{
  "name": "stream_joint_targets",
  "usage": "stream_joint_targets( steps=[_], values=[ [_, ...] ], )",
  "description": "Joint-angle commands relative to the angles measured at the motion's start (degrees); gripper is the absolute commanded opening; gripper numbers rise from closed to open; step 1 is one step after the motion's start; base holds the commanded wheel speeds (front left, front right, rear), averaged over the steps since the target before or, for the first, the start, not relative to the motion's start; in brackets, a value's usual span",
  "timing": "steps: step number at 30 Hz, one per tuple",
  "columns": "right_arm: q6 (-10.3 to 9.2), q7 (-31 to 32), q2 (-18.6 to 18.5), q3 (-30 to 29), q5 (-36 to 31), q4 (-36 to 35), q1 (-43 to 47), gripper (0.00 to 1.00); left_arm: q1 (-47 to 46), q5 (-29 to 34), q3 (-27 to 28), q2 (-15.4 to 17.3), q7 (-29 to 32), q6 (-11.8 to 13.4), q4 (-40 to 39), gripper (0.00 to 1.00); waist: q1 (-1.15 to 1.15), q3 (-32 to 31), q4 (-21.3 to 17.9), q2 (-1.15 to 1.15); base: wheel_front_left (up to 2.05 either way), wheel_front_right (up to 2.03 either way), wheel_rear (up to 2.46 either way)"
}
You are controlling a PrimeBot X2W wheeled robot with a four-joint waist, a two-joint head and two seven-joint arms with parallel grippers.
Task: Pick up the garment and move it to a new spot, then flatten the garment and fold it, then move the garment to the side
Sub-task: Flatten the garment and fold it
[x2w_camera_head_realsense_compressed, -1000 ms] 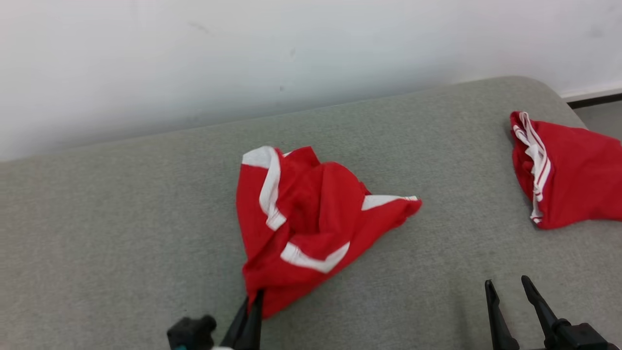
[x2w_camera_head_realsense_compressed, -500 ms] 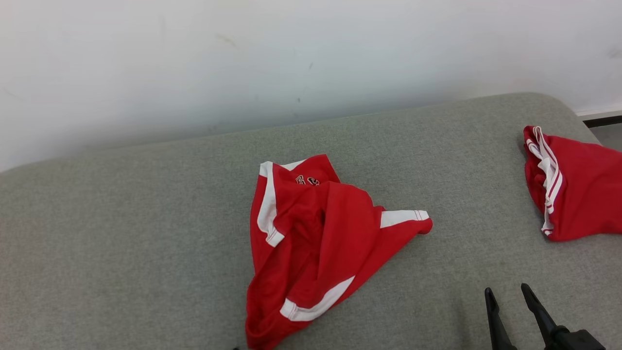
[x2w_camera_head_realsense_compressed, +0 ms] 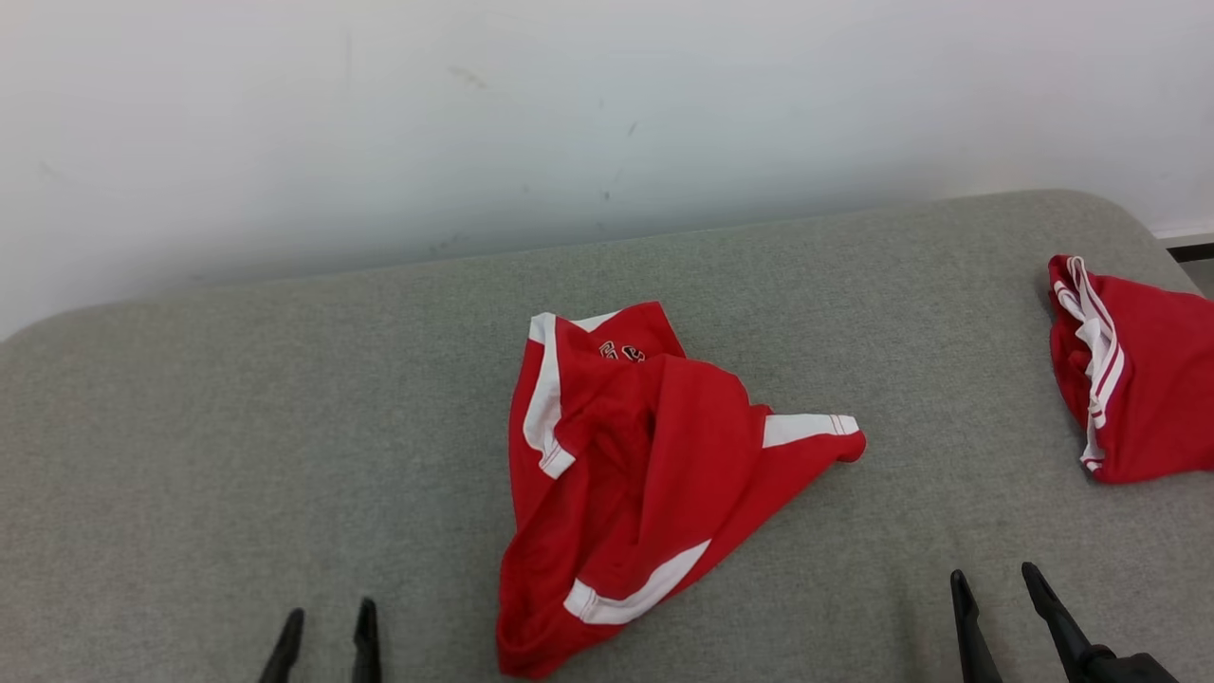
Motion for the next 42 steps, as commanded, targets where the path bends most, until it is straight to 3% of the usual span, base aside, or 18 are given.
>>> stream_joint_targets(
  steps=[1, 8, 16, 23, 31, 42],
  values=[
    [-0.17, 0.06, -0.13, 0.06, -0.15, -0.15, 0.06, 1.0, 0.16, 1.04, 0.53, 0.28, 0.01, -0.24, -1.03, 1.0, 0.0, -0.02, 0.06, 0.0, 0.0, 0.0, 0.0],
    [-0.16, 0.06, -0.14, 0.92, -0.66, 0.14, -0.75, 1.0, -2.51, 3.2, -1.66, 0.08, 0.01, -3.03, -6.98, 1.0, 0.0, -0.32, -0.66, 0.0, 0.0, 0.0, 0.0],
    [-0.16, 0.06, -0.14, 1.5, -0.11, 0.02, -1.2, 1.0, -6.6, 3.83, -13.29, 0.84, 0.98, -5.21, -0.17, 1.0, 0.0, 0.09, -3.48, 0.0, 0.0, 0.0, 0.0],
    [-0.16, 0.06, -0.14, 1.55, 0.61, -0.07, -1.45, 1.0, -10.29, 2.09, -19.22, 4.18, 7.06, -5.43, 5.98, 1.0, 0.0, 1.0, -5.63, 0.0, 0.0, 0.0, 0.0],
    [-0.17, 0.06, -0.13, 1.26, 0.96, -0.38, -1.72, 1.0, -12.79, -0.47, -19.39, 6.51, 12.1, -5.47, 8.81, 1.0, 0.0, 1.88, -6.75, 0.0, 0.0, 0.0, 0.0],
    [-0.16, 0.06, -0.14, 1.55, 1.8, -0.15, -2.41, 1.0, -14.25, -7.1, -24.23, 9.25, 17.31, -5.49, 5.71, 1.0, 0.0, 2.47, -7.34, 0.0, 0.0, 0.0, 0.0]
  ],
)
